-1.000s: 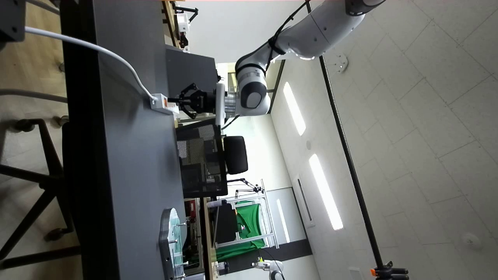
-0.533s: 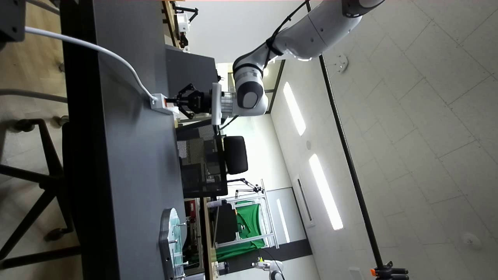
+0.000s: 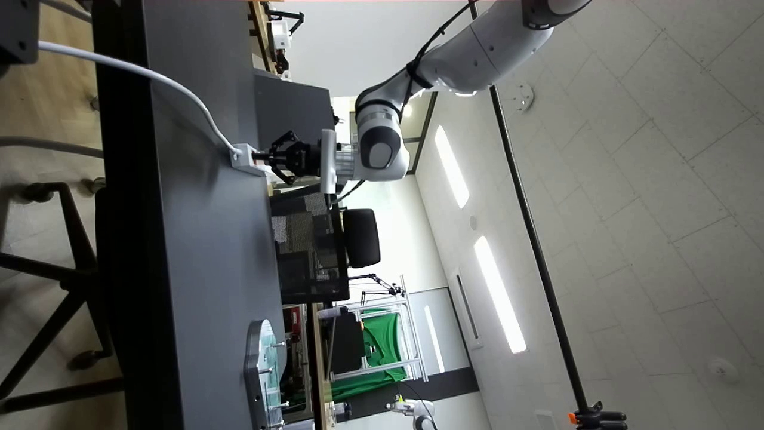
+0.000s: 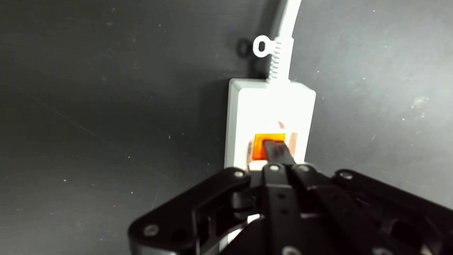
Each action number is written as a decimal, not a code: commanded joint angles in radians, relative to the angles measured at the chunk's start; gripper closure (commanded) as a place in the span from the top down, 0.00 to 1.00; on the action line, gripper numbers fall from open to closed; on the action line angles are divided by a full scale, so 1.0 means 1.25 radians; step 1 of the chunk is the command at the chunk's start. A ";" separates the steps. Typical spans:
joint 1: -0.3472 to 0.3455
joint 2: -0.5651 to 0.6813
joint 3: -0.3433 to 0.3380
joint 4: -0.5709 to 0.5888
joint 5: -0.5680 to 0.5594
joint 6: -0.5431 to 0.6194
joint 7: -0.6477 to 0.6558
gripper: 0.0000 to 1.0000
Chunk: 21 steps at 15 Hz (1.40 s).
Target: Push the switch of the extension cord
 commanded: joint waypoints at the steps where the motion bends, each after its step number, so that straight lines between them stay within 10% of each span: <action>1: -0.005 0.016 0.005 0.019 0.005 -0.001 -0.005 0.00; 21: 0.236 -0.073 -0.145 -0.187 -0.324 0.251 0.284 0.00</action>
